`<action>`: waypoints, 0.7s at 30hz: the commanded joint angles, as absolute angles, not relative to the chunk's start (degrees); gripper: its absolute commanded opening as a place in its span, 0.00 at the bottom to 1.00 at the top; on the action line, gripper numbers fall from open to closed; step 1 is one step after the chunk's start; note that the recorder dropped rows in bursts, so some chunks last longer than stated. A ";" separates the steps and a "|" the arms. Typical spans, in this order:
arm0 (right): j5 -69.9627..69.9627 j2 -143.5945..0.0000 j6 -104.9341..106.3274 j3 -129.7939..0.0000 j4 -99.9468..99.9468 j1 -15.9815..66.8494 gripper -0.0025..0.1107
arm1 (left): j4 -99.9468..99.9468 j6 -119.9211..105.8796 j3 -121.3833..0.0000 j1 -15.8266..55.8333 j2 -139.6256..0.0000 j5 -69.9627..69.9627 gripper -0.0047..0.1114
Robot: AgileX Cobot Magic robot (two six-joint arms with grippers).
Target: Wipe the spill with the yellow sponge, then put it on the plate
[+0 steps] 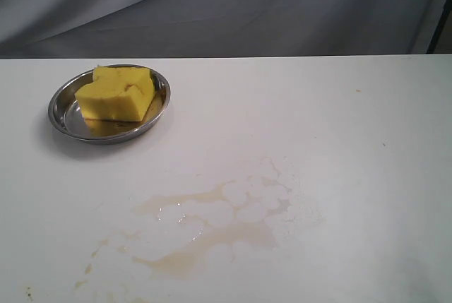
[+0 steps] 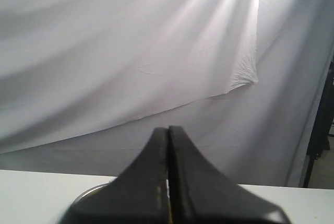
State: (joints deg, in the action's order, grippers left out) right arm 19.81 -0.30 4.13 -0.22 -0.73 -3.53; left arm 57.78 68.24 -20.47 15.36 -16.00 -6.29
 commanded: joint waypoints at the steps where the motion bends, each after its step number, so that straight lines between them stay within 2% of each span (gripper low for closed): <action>1: 19.64 0.00 4.10 0.00 -0.74 -3.43 0.02 | 57.53 68.42 -20.20 15.31 -15.73 -5.81 0.04; 13: 19.64 0.00 4.10 0.00 -0.74 -3.43 0.02 | 60.62 67.18 -20.10 15.12 -12.75 -7.44 0.04; 14: 19.64 0.00 4.10 0.00 -0.74 -3.43 0.02 | 59.65 67.18 -20.05 13.99 -11.18 -7.83 0.04; 17: 19.64 0.00 4.10 0.00 -0.74 -3.43 0.02 | 55.54 67.33 -17.99 4.81 0.00 -7.92 0.04; 21: 19.64 0.00 4.10 0.00 -0.75 -3.43 0.02 | 54.02 69.10 -17.59 0.03 0.00 -8.59 0.04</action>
State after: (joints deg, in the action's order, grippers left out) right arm 19.81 -0.30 4.13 -0.22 -0.73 -3.53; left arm 55.64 67.67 -18.05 2.85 -0.55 -7.86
